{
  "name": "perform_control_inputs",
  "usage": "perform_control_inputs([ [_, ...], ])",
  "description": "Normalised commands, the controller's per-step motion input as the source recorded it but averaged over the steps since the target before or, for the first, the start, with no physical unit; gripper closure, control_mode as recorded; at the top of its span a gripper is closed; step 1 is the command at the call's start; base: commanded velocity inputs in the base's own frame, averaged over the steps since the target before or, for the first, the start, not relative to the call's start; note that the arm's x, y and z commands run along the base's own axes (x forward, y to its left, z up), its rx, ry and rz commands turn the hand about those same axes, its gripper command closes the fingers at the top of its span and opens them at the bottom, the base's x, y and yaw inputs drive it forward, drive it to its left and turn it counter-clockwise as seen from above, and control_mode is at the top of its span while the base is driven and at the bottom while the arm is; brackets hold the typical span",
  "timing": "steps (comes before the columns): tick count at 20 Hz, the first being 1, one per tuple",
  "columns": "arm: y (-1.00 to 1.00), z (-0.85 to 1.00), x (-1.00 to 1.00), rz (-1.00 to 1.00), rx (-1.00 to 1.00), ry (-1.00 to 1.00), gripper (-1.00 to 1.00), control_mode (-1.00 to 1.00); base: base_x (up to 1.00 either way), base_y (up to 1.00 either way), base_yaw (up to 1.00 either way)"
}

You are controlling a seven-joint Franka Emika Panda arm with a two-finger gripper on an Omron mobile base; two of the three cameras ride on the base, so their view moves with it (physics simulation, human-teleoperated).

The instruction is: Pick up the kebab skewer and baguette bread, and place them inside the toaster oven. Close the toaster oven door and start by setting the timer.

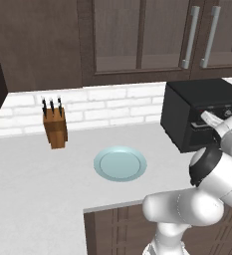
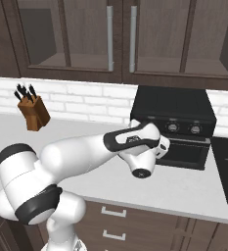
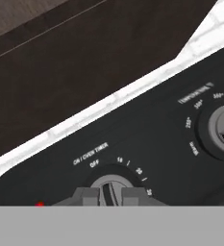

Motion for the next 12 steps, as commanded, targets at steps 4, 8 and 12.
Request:
perform_control_inputs([
  [4, 0.0, -0.08, 0.0, 0.0, 0.07, 0.07, 1.0, -1.0, 0.0, 0.0, 0.0],
  [8, 0.0, -0.09, 0.0, 0.0, 0.09, 0.06, 1.0, -1.0, 0.0, 0.0, 0.0],
  [12, 0.0, -0.2, 0.0, 0.0, 0.1, 0.05, 1.0, -1.0, 0.0, 0.0, 0.0],
])
